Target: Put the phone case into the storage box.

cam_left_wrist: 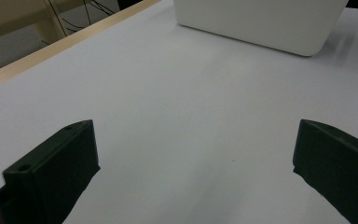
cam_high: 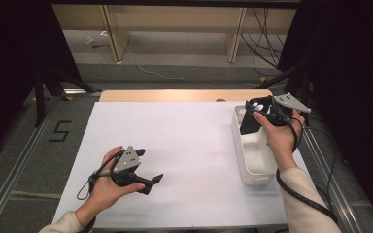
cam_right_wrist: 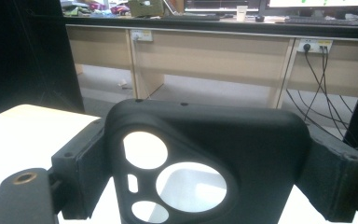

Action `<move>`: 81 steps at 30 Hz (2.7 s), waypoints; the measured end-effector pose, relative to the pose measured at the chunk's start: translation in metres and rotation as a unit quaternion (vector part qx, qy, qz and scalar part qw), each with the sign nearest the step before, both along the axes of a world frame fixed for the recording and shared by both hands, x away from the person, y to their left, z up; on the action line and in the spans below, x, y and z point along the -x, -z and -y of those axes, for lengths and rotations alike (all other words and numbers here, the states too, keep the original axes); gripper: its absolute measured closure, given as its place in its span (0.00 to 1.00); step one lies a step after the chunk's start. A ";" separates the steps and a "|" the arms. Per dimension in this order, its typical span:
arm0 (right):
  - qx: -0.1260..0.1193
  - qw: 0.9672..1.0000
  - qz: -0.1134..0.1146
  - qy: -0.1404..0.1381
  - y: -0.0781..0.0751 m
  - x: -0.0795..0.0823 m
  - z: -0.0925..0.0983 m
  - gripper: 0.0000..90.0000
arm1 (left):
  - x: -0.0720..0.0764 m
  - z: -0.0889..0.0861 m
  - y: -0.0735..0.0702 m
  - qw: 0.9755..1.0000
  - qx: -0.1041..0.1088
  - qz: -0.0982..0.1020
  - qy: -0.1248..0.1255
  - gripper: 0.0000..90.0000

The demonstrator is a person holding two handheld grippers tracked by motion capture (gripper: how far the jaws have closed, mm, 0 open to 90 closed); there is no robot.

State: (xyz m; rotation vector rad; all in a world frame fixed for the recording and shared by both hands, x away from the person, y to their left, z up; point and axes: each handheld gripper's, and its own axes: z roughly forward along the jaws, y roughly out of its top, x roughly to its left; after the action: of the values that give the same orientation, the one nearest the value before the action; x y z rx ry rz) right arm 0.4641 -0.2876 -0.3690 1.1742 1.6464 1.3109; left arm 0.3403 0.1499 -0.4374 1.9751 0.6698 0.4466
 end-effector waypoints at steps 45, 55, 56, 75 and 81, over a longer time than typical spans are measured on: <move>0.014 1.000 -0.018 0.003 0.006 -0.018 -0.004 0.17 | 0.000 0.000 0.000 1.000 0.000 0.000 0.000 0.00; 0.015 1.000 -0.022 0.005 0.008 -0.022 -0.004 0.17 | -0.001 0.000 0.000 1.000 0.000 0.000 0.000 0.00; 0.016 1.000 -0.023 0.005 0.008 -0.023 -0.004 0.17 | -0.001 0.000 0.000 1.000 0.001 0.000 0.000 0.00; 0.023 0.999 -0.028 0.005 0.007 -0.029 -0.005 0.17 | 0.000 0.000 0.000 1.000 0.000 0.001 0.001 0.00; 0.024 0.999 -0.029 0.006 0.007 -0.031 -0.006 0.17 | 0.000 0.000 0.000 1.000 0.001 0.000 0.001 0.00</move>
State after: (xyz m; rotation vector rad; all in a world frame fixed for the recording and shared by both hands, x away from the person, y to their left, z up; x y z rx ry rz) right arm 0.4954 -0.2821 -0.3759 1.2009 1.7000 1.2333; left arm 0.3405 0.1498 -0.4374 1.9746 0.6675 0.4449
